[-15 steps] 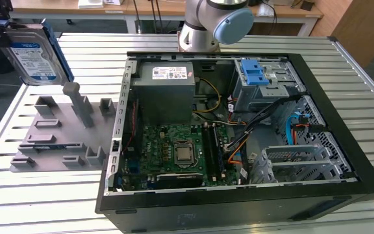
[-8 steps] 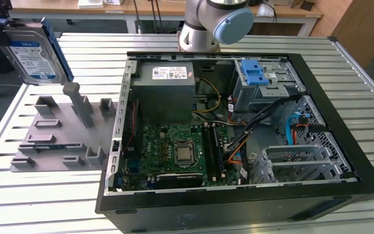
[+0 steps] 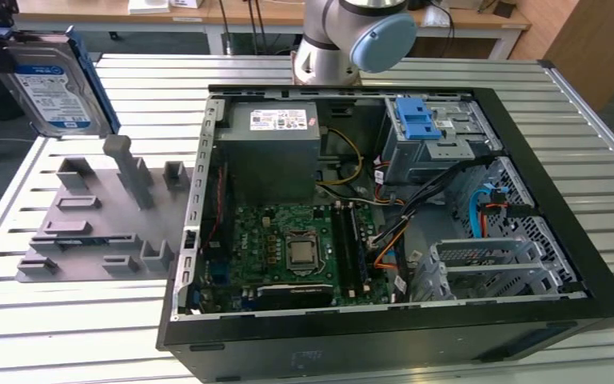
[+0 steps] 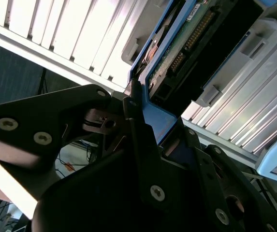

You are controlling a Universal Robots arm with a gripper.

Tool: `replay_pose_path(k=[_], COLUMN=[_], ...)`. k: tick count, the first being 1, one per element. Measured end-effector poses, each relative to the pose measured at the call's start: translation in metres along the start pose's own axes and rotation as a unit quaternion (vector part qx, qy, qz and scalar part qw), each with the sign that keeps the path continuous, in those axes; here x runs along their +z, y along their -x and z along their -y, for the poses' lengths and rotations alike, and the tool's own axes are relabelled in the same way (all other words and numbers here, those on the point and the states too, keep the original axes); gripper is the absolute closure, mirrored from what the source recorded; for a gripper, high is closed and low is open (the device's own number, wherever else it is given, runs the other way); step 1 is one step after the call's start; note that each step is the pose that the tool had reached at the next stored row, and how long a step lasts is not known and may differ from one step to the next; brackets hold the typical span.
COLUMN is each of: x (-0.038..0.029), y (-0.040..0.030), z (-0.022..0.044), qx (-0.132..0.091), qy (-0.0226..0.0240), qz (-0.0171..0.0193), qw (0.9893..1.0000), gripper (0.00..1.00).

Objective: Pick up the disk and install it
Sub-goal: 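Pick up the disk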

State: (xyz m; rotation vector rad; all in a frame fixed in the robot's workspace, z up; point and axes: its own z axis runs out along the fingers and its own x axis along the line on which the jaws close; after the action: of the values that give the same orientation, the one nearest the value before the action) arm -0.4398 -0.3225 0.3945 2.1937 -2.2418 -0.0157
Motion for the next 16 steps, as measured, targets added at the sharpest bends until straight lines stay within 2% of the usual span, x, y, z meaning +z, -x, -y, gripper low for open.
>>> replay_pose_path(k=[16], x=[-0.0111], y=[0.0007], z=[-0.0001], qx=[0.000], qy=[0.0000], qz=[-0.0004], qw=[1.0000], gripper=[0.64])
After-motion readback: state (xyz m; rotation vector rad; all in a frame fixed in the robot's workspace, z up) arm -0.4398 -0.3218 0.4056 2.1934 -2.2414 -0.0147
